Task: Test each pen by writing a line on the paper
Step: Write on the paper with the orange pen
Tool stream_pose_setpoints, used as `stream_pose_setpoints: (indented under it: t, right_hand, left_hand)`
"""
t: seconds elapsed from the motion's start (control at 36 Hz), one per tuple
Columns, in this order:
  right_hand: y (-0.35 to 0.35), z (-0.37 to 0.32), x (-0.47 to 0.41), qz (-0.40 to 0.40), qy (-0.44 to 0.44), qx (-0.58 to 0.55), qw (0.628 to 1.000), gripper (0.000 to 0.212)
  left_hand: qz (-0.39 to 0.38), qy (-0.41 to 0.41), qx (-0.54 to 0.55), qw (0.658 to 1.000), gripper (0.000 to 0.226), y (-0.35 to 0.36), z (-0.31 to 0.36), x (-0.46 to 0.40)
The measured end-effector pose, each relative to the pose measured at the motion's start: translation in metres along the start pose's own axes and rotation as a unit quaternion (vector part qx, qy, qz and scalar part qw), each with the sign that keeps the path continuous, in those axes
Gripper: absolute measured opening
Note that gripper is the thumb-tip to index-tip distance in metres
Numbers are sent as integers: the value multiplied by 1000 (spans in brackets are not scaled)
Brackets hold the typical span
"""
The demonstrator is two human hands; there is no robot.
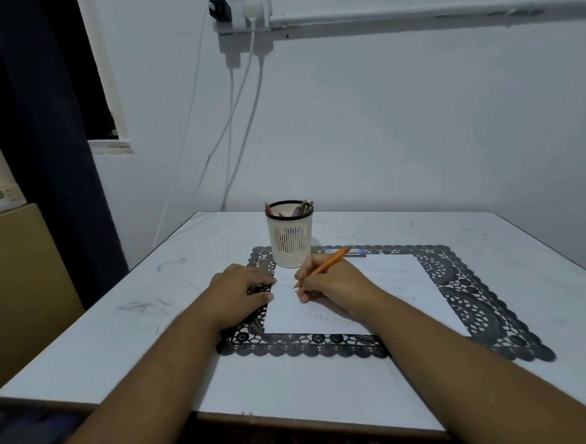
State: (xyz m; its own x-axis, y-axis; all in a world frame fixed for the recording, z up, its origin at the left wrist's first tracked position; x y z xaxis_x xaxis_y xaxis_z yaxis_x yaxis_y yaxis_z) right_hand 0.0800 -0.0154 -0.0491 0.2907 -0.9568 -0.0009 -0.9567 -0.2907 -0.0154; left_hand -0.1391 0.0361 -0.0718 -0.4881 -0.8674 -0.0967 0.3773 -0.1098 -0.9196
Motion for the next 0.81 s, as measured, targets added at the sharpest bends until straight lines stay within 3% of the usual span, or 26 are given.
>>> stream_pose_setpoints:
  t: [0.81]
  right_hand:
    - [6,12,-16,20,-28,67,997,18]
  left_hand:
    - [-5,-18,11,1000,38,0,7,3]
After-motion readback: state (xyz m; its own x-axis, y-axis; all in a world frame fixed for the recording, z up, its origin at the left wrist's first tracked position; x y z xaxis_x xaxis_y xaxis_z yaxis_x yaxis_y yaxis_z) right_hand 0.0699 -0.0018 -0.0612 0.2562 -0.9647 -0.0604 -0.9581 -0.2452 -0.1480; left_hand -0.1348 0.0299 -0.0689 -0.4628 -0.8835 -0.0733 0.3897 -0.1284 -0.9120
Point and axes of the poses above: each hand's wrist, its own x-axis away from the middle knuckle, its own y-axis out of the palm, z = x × y, the point moved 2 cm from there along -x, towards the middle knuckle, and after that the axes turned 7 degrees about -z, right-handed, at the moved point
